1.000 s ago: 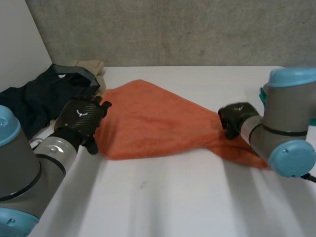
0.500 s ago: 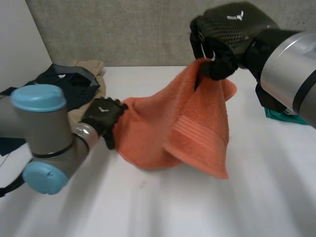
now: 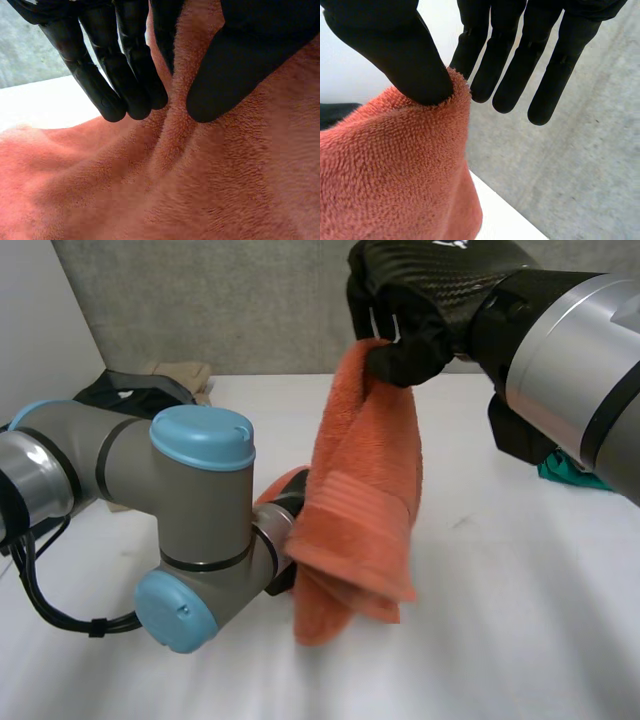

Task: Fold the laundry.

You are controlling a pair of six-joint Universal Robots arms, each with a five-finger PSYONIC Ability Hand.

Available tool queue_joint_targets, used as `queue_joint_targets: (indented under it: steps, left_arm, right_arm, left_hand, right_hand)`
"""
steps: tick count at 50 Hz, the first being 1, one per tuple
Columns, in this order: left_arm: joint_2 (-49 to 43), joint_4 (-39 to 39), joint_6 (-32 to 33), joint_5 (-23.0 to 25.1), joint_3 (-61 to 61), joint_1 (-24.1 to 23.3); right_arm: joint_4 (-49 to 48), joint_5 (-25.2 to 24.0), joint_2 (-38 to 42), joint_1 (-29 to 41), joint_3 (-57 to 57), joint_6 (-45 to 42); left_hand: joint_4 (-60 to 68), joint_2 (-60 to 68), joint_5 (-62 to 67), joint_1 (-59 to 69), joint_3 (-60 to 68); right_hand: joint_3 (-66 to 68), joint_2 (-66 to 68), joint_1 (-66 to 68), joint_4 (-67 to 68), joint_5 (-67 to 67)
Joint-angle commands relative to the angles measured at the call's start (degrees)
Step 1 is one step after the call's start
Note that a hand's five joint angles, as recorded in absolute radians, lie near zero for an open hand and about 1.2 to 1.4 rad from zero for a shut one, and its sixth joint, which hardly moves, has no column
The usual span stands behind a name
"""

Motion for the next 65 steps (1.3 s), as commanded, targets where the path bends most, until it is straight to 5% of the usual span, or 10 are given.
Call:
queue_joint_targets:
  steps: [1, 5, 13, 29, 31, 34, 37, 48, 57, 65]
  left_arm:
    - [13.87, -0.06, -0.14, -13.8, -5.03, 6.1]
    - [21.61, 1.96, 1.53, -19.71, -9.07, 7.51]
    - [24.7, 3.19, 8.56, -12.95, -17.69, 4.88]
    - [-1.4, 1.35, 10.23, -28.5, 2.51, 1.18]
    - [-2.37, 0.91, 10.15, -28.24, 5.15, 1.62]
    - [-1.94, 0.3, 10.41, -26.67, 6.82, 2.15]
    - [-0.44, -1.19, 10.58, -25.26, 6.74, 2.41]
    - [15.02, -7.18, 14.97, -22.44, -4.41, 9.35]
    - [22.06, -1.39, 35.78, -10.69, -22.67, 21.91]
    - [18.91, -0.32, 41.88, -1.96, -27.36, 28.6]
  right_arm:
    - [-1.14, -0.85, 4.24, -9.9, 0.36, -1.75]
    - [-1.85, -2.16, 8.98, -14.65, -0.61, -4.56]
    - [-5.98, -2.26, 23.13, -19.31, -4.91, -11.15]
    - [-22.23, 6.79, 38.26, -14.83, -6.23, -13.26]
    - [-24.78, 8.11, 38.7, -14.48, -6.15, -15.02]
    - [-26.54, 9.51, 38.53, -14.39, -5.97, -18.0]
    - [-26.28, 10.92, 37.21, -14.48, -5.45, -19.94]
    - [-7.85, 13.48, 21.31, -14.3, 5.01, -24.52]
    - [5.79, 11.46, 17.43, -13.25, 15.46, -3.28]
    - [1.25, 9.0, 23.92, -12.28, 17.85, 8.69]
  left_hand:
    - [11.69, 11.86, 14.04, 15.47, 12.35]
    - [11.69, 11.86, 14.04, 15.47, 12.35]
    - [11.69, 11.86, 14.04, 15.47, 12.35]
    - [11.69, 11.86, 14.04, 15.47, 12.35]
    - [11.04, 11.21, 13.39, 14.82, 11.7]
    - [-27.08, -26.91, -24.73, -23.3, -26.42]
    - [-57.84, -57.67, -55.49, -54.06, -57.18]
    - [-58.31, -58.14, -55.96, -54.53, -57.65]
    - [-58.31, -58.14, -55.96, -54.53, -57.65]
    - [-52.22, -52.05, -49.87, -48.44, -51.56]
  right_hand:
    - [12.15, 12.63, 16.32, 11.47, 13.87]
    - [12.15, 12.63, 16.32, 11.47, 13.87]
    - [12.15, 12.63, 16.32, 11.47, 13.87]
    - [12.15, 12.63, 16.32, 11.47, 13.87]
    - [-13.68, -13.2, -9.51, -14.36, -11.96]
    - [-45.43, -44.95, -41.26, -46.11, -43.71]
    - [-57.85, -57.37, -53.68, -58.53, -56.13]
    - [-57.85, -57.37, -53.68, -58.53, -56.13]
    - [-49.95, -49.47, -45.78, -50.63, -48.23]
    - [-44.73, -44.25, -40.56, -45.41, -43.01]
